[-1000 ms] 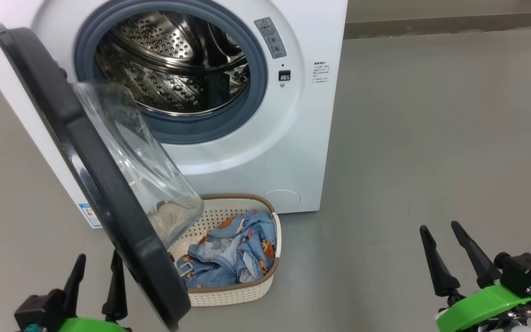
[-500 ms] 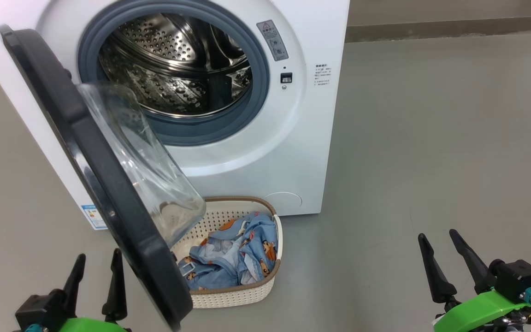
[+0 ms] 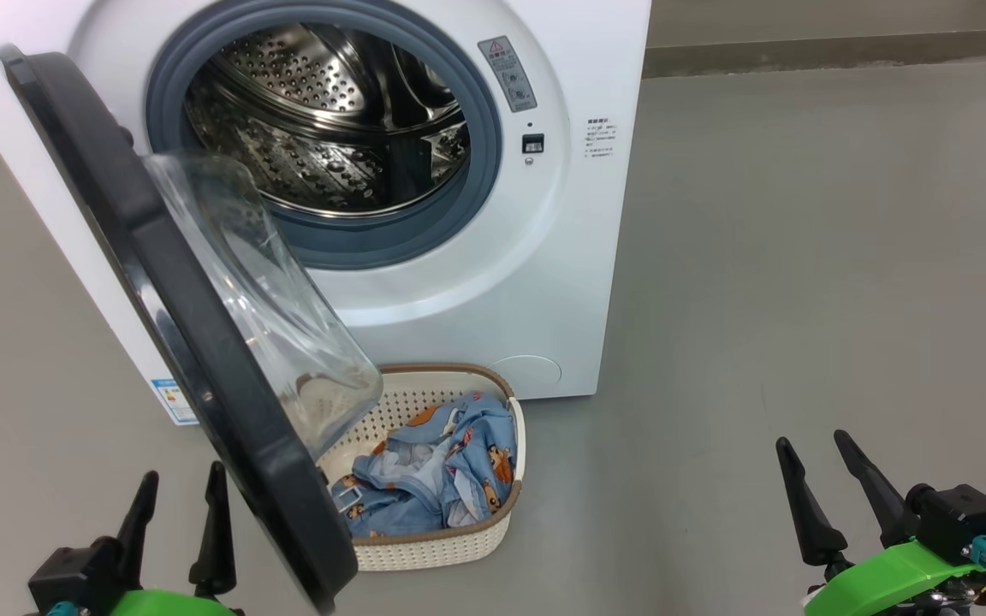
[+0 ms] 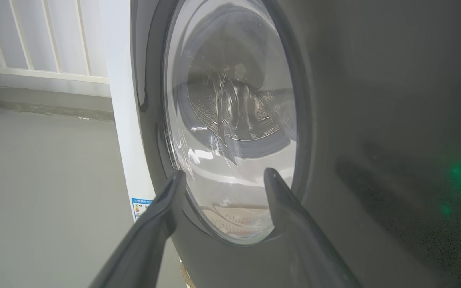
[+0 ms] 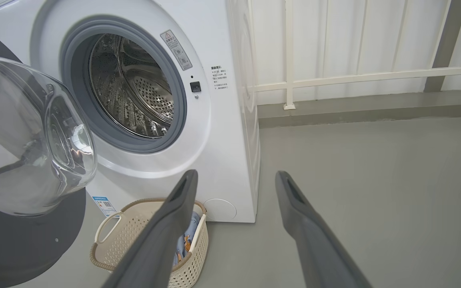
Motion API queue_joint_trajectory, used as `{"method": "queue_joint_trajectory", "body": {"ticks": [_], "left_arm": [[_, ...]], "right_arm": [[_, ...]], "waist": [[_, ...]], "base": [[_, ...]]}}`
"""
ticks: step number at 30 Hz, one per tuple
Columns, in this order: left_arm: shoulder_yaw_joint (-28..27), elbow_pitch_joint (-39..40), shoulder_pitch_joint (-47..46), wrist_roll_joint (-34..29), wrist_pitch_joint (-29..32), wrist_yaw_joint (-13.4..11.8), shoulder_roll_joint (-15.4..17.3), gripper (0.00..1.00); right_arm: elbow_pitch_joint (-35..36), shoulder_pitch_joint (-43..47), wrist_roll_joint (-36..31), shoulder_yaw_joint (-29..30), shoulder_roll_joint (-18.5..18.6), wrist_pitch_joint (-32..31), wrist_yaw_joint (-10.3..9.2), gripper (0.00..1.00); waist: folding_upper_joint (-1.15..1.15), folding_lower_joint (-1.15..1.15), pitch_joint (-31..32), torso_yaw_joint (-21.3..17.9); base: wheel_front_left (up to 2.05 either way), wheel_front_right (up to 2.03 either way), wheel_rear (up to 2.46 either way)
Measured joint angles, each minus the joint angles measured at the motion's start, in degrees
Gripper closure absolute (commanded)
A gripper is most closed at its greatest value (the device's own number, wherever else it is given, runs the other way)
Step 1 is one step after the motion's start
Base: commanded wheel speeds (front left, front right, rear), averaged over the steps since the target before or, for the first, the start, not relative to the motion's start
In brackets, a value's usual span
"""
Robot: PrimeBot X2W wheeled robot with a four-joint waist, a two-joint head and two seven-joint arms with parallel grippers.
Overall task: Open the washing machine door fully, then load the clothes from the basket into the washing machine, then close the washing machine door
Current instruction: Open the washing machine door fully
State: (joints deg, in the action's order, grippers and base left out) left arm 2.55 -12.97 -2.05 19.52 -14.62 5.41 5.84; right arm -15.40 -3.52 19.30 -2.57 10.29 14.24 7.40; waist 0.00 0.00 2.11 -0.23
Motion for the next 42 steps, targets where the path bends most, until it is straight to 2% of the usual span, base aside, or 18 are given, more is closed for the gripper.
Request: {"method": "queue_joint_trajectory", "body": {"ticks": [13, 14, 15, 16, 21, 30, 37, 42], "left_arm": [[-0.4, -0.2, -0.2, 0.0, 0.0, 0.4, -0.2, 0.0], [-0.4, -0.3, -0.3, 0.0, 0.0, 0.4, -0.2, 0.34], [-0.4, -0.3, -0.3, 0.0, 0.0, 0.4, -0.2, 0.73], [-0.4, -0.3, -0.3, 0.0, 0.0, 0.4, -0.2, 1.0], [-1.1, 0.6, -1.2, 0.0, 0.0, 0.4, -0.4, 1.0], [-3.5, 8.9, -3.2, -1.0, 0.0, 0.0, -0.3, 1.0], [-4.6, 22.5, -3.9, -1.8, -0.1, -0.1, -0.8, 1.0], [-1.7, 28.8, -3.8, -2.1, 0.4, -0.1, -1.2, 1.0]], "right_arm": [[0.0, 0.0, -0.1, 0.1, -0.8, 0.0, 0.0, 0.0], [0.0, 0.0, -0.1, 0.1, -0.8, 0.0, 0.0, 0.0], [0.0, 0.0, -0.1, 0.1, -0.8, 0.0, 0.0, 0.0], [0.0, 0.0, -0.1, 0.1, -0.8, 0.0, 0.0, 0.0], [0.0, 0.0, -0.2, 0.2, -1.1, 0.0, 0.0, 0.0], [-0.1, 0.0, -0.2, 0.2, -1.3, 0.0, 0.0, 0.0], [-0.1, 0.0, -0.8, 0.2, -1.7, 0.0, 0.0, 0.0], [-0.1, 0.0, -1.1, 0.2, -1.7, 0.0, 0.0, 0.0]], "waist": [[0.0, 0.0, -0.1, 0.2], [0.0, 0.0, -0.2, 0.2], [0.0, 0.0, -0.2, 0.3], [0.0, 0.0, -0.3, 0.3], [0.0, 0.0, -0.6, 0.4], [0.0, 0.0, -0.7, 0.6], [0.0, 0.0, -0.8, 0.9], [0.0, 0.0, -0.7, 1.2]], "base": [[0.0, 0.0, 0.0], [0.0, 0.0, 0.0], [0.0, 0.0, 0.0], [0.0, 0.0, 0.0], [0.0, 0.0, 0.0], [0.0, 0.0, 0.0], [0.0, 0.0, 0.0], [0.0, 0.0, 0.0]]}}
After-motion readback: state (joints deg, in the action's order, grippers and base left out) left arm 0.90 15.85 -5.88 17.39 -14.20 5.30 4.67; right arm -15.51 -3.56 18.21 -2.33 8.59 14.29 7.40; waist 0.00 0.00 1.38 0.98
